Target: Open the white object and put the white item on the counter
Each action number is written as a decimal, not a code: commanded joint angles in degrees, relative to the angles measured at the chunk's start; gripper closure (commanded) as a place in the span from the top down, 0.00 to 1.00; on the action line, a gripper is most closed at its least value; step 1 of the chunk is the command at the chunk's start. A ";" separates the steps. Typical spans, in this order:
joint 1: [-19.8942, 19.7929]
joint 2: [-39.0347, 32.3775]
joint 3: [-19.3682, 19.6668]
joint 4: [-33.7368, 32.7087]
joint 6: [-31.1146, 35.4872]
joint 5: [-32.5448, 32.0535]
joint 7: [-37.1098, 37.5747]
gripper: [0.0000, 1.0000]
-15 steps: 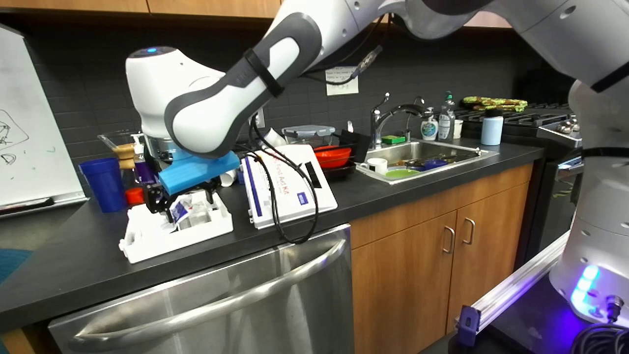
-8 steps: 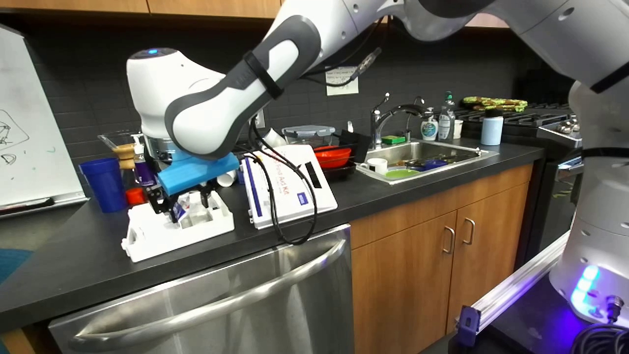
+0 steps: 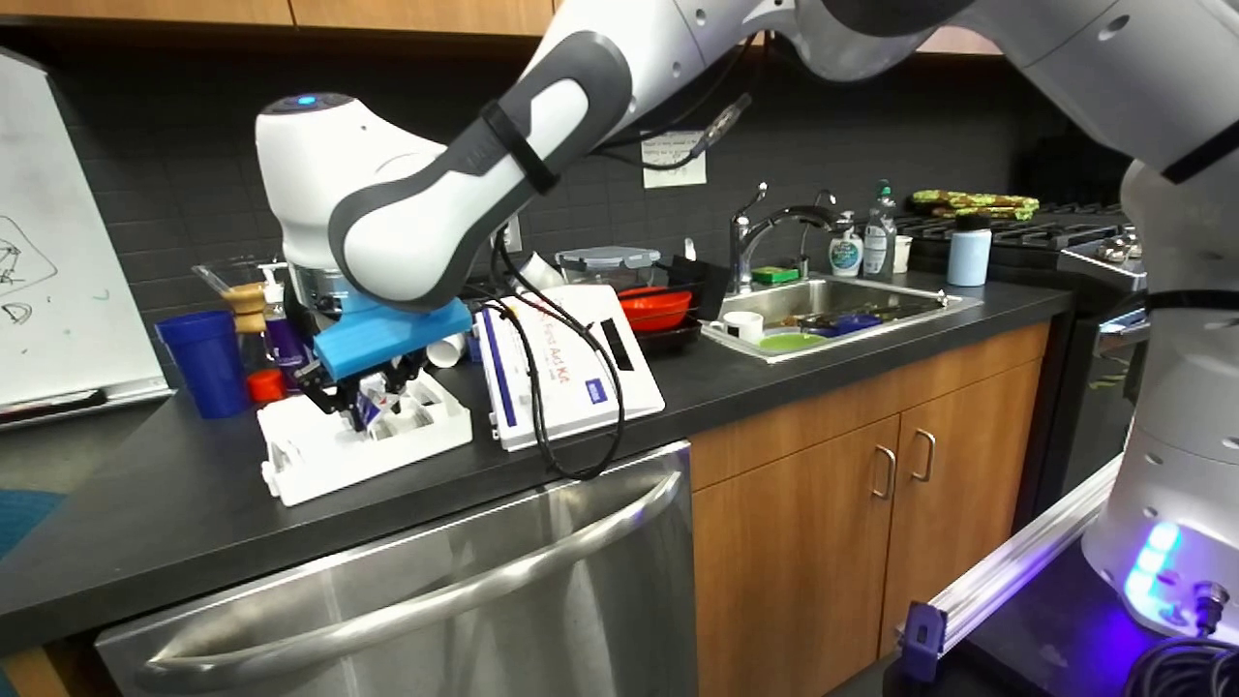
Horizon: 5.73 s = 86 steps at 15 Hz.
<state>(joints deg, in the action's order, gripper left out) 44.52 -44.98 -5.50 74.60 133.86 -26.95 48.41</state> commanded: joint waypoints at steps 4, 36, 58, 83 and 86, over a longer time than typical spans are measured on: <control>-0.56 1.51 0.90 2.13 0.76 -0.92 0.35 0.19; -5.93 20.08 -6.88 20.79 15.13 9.17 0.65 0.01; -32.63 70.87 -10.04 72.71 21.04 5.06 7.21 0.01; -43.70 64.07 -15.51 85.11 32.72 13.96 6.60 0.01; -44.27 62.22 -15.42 85.11 34.08 13.16 6.53 0.01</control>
<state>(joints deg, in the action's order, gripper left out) 1.87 19.44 -20.45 159.70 165.31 -12.15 54.59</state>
